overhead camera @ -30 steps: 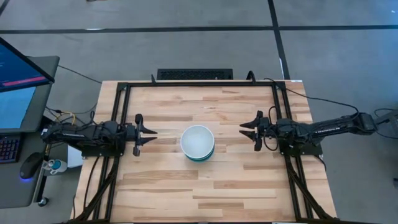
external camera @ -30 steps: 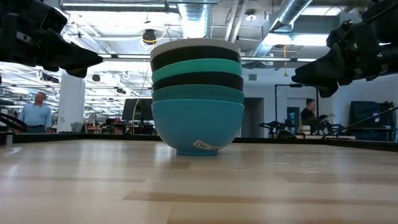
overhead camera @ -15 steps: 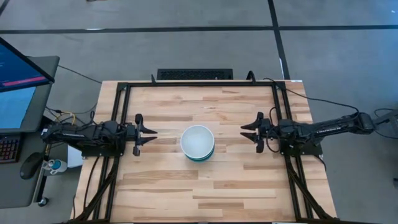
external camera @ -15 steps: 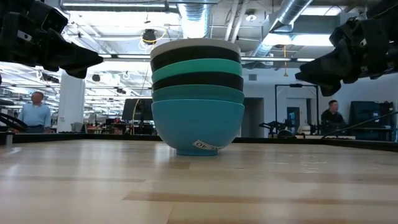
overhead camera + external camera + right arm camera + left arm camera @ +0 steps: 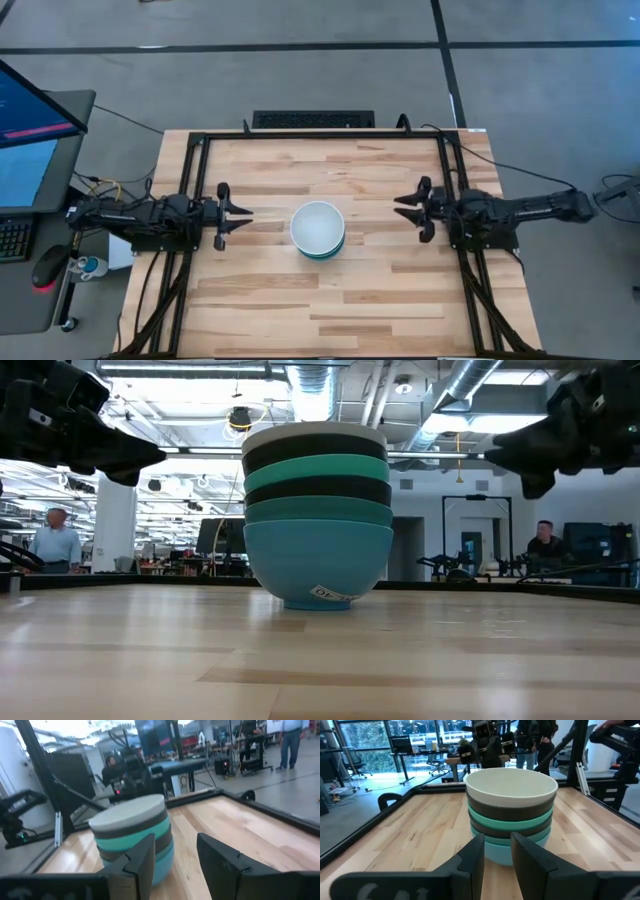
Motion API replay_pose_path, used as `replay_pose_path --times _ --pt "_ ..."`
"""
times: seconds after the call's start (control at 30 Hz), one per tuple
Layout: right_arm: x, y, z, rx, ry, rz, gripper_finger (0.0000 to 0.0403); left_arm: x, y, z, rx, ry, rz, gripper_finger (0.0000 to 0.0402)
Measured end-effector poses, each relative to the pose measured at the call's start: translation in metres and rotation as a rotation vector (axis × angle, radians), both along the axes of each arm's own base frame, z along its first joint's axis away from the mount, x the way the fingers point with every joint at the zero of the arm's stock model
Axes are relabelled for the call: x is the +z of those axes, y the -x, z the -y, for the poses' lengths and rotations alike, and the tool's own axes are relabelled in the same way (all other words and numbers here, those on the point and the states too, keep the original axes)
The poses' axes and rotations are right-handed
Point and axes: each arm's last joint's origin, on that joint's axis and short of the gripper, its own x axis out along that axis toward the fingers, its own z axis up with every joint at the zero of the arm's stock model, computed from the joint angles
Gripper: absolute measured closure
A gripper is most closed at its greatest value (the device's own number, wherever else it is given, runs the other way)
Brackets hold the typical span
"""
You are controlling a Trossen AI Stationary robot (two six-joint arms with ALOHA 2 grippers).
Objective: Nest bowls inside each other
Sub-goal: Return to Home Position
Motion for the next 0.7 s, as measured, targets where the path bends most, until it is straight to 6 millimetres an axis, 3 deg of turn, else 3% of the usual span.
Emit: replay_pose_path --times 0.7 --pt "0.012 0.010 0.001 0.000 -0.007 0.134 0.0233 0.000 0.000 0.000 0.015 0.000 0.002 0.0315"
